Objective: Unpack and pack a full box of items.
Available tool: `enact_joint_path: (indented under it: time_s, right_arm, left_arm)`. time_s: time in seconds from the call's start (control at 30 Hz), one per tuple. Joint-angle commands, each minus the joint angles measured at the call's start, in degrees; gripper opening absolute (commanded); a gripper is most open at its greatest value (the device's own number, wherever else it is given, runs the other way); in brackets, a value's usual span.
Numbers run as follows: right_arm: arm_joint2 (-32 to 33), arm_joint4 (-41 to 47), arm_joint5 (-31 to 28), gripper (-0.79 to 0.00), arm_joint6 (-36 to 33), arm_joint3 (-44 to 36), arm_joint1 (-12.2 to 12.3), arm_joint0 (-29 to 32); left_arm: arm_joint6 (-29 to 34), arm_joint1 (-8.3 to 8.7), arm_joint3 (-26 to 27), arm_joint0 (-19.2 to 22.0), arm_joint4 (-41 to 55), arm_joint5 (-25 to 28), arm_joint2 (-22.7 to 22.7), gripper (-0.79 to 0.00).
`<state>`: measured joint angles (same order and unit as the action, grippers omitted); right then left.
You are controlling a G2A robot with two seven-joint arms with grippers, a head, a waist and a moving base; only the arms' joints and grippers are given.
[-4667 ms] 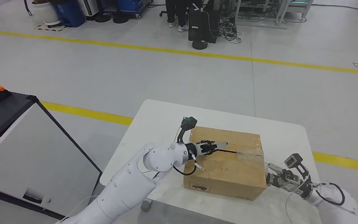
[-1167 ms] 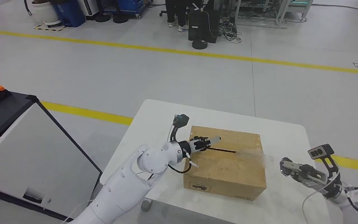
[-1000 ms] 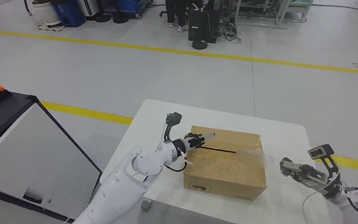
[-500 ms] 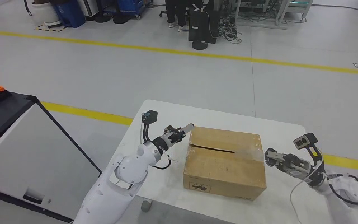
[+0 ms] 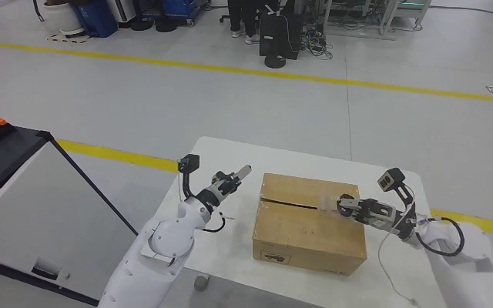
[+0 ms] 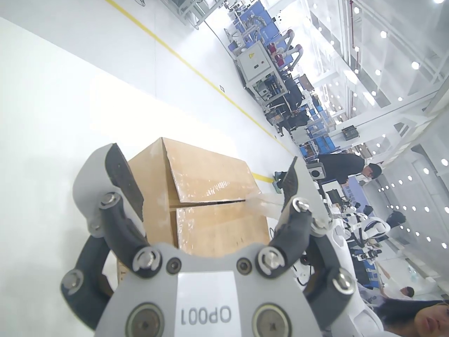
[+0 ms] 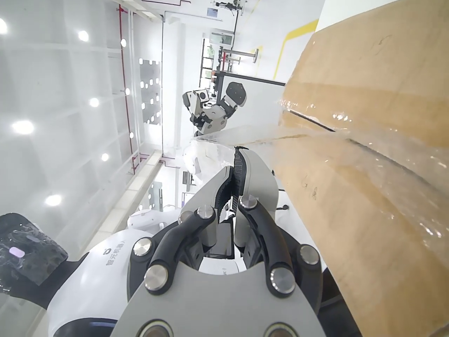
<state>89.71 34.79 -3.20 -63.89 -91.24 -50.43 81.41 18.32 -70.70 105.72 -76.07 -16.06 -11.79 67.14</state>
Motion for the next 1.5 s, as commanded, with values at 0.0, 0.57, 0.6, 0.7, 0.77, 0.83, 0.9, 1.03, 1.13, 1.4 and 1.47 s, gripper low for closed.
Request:
enact_joint_path:
  time_s: [0.0,0.57,0.6,0.7,0.77,0.83,0.9,1.03,1.13,1.4,1.47]
  right_arm:
    - [0.0,0.0,0.0,-0.785,0.0,0.0,0.0,0.0]
    - [0.0,0.0,0.0,-0.785,0.0,0.0,0.0,0.0]
    - [0.0,0.0,0.0,-0.785,0.0,0.0,0.0,0.0]
    - [-0.7,-0.6,0.4,-0.785,1.5,-0.6,-0.1,0.0]
    - [-2.2,-1.8,1.2,-0.785,2.4,-1.2,-0.3,-0.9]
    - [-3.6,-2.6,2.0,-0.785,2.5,-1.7,-0.4,-2.2]
    - [-5.0,-3.2,3.6,-0.785,2.9,-1.7,-0.6,-3.6]
    - [-8.1,-6.1,8.2,-0.785,3.6,-1.8,-0.8,-7.0]
    - [-10.6,-8.6,11.7,-0.785,4.2,-1.8,-1.0,-9.6]
    - [-17.0,-15.2,17.0,-0.785,4.6,-2.6,-1.6,-14.8]
    - [-18.2,-16.1,17.8,-0.785,4.8,-2.6,-1.8,-15.9]
  left_arm:
    - [0.0,0.00,0.0,0.0,-0.1,0.0,0.0,0.000]
    - [0.0,0.00,0.0,0.0,-0.1,0.0,0.0,0.000]
    - [0.0,0.00,0.0,0.0,-0.1,0.0,0.0,0.000]
    - [0.0,0.00,0.0,0.0,-0.1,0.0,0.0,0.000]
    - [0.0,0.00,0.0,0.0,-0.1,0.0,0.0,0.000]
    - [0.0,0.00,0.0,0.0,-0.1,0.0,0.0,0.000]
    - [0.0,0.00,0.0,0.0,-0.1,0.0,0.0,0.000]
    - [0.0,0.00,0.0,0.0,-0.1,0.0,0.0,0.000]
    - [0.0,0.00,0.0,0.0,-0.1,0.0,0.0,0.000]
    - [0.0,0.00,0.0,0.0,-0.1,0.0,0.0,0.000]
    - [0.0,0.00,0.0,0.0,-0.1,0.0,0.0,0.000]
